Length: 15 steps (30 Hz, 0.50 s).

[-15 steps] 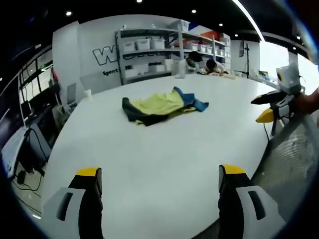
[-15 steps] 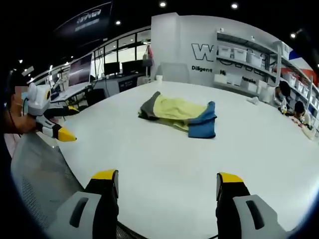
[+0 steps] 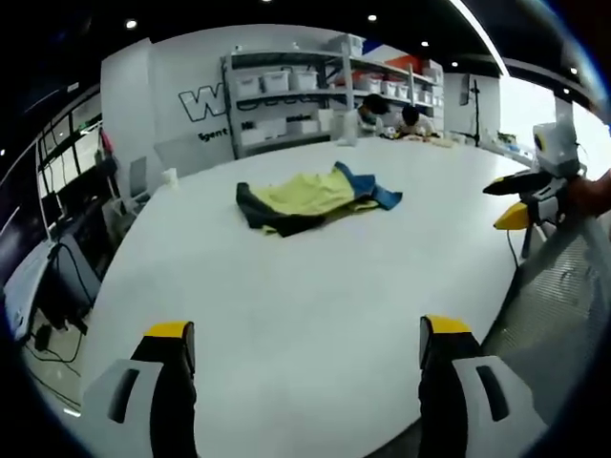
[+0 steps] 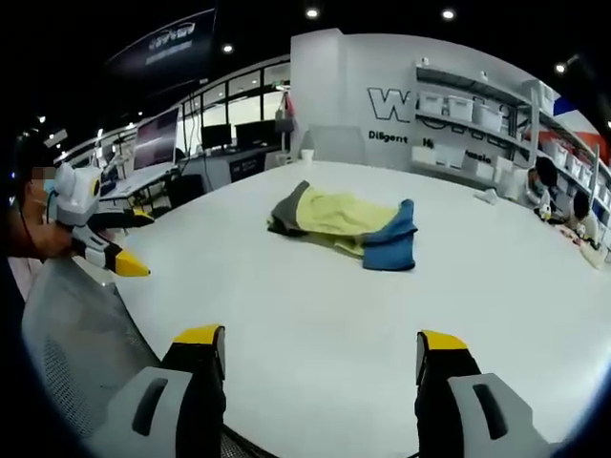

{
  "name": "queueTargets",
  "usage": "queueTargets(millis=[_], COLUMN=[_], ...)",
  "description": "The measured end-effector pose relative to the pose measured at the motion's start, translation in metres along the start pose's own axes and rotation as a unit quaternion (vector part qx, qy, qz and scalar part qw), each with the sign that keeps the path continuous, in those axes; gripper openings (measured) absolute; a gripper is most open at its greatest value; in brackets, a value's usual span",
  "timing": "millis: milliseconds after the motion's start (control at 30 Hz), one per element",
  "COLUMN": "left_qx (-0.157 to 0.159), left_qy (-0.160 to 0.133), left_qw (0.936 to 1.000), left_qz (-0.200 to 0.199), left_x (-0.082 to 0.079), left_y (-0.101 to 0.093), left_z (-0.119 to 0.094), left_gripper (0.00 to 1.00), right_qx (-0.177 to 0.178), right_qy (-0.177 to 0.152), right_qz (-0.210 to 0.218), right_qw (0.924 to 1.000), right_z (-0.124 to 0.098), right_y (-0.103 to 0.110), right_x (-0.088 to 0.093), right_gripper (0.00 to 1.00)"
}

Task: Fold the garment on the visible template until the final outline fits inside the template.

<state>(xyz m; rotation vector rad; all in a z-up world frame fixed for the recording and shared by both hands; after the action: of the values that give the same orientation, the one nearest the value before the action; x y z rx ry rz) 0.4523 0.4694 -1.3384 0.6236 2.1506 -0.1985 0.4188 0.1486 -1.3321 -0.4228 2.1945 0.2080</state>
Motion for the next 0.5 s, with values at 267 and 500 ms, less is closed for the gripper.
queueTargets(millis=[267,500], left_qx=[0.006,0.006], left_qy=[0.001,-0.004], left_qw=[1.0000,0.9999], left_qz=[0.005,0.007], left_x=[0.0004,-0.0006], left_y=[-0.0027,-0.0036], left_z=[0.0001,-0.0011], left_gripper=[0.97,0.97], right_qx=[0.008,0.010], right_qy=[-0.002,-0.001], right_qz=[0.001,-0.001], right_qw=[1.0000,1.0000], right_z=[-0.0011,-0.0004], right_y=[-0.0018,-0.0015], right_x=[-0.0002,0.0002], right_gripper=[0.80,0.79])
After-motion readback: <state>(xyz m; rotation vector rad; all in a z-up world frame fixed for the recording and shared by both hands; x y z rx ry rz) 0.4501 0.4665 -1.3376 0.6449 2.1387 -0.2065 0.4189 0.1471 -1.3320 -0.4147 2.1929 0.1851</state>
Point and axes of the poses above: the point that each gripper's makers call its tool centre point, and the gripper's own axes: z roughly forward along the fingers, y roughly to its left, x roughly out of its underside, the point moved 6 cm from there along -z, roughly backward along the fingers, and after that the axes turned 7 degrees about y, right-handed, at the moved point
